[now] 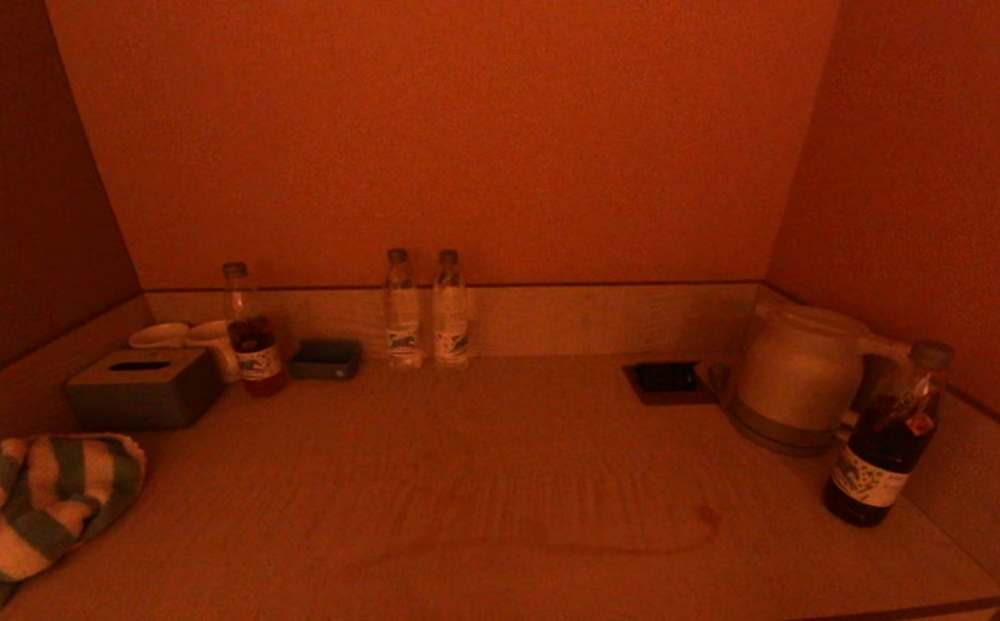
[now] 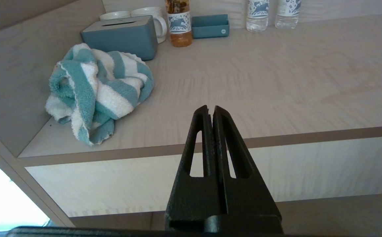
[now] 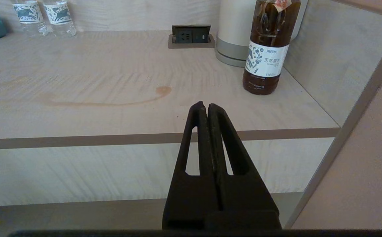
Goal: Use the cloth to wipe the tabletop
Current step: Pick up the tablecloth
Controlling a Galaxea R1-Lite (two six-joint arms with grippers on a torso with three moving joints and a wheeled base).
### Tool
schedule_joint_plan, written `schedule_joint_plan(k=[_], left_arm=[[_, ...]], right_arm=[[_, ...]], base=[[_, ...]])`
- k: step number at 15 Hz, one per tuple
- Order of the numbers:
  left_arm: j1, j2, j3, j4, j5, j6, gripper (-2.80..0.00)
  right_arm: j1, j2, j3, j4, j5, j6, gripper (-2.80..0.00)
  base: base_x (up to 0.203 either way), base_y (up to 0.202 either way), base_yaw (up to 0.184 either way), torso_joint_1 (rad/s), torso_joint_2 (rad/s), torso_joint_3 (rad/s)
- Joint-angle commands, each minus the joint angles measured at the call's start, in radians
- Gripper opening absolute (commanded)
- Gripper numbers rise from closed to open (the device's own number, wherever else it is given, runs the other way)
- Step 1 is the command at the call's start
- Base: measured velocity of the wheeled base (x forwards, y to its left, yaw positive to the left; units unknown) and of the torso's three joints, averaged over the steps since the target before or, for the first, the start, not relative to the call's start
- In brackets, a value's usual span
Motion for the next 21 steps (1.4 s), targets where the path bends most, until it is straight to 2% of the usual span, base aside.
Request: schedule_joint_plan(k=[1, 12, 14, 18, 21], left_arm=[[-0.001, 0.0, 0.0, 0.0, 0.0, 0.0, -2.8], [0.001, 0.0, -0.004, 0.011, 0.017, 0.003, -2.8], [0.001, 0.003, -0.041, 0.015, 0.004, 0.002, -2.8], [0.001, 0.084, -0.25, 0.056, 0.006, 0.001, -2.8], [0.006, 0.247, -0.375, 0.094, 0.071, 0.008, -2.8]], right_arm=[[0.0, 0.001, 0.0, 0.0, 0.0, 0.0, -2.8], [0.0, 0.001, 0.0, 0.0, 0.0, 0.0, -2.8], [0.0, 0.001, 0.0, 0.0, 0.0, 0.0, -2.8], [0.0, 0.001, 0.0, 0.0, 0.0, 0.0, -2.8], [0.0, 0.001, 0.0, 0.0, 0.0, 0.0, -2.8]], base=[[0.0, 0.0, 0.0, 0.0, 0.0, 0.0], [0.0, 0.0, 0.0, 0.0, 0.0, 0.0], [0.0, 0.0, 0.0, 0.0, 0.0, 0.0], [0.0, 0.0, 0.0, 0.0, 0.0, 0.0], [0.0, 0.0, 0.0, 0.0, 0.0, 0.0]])
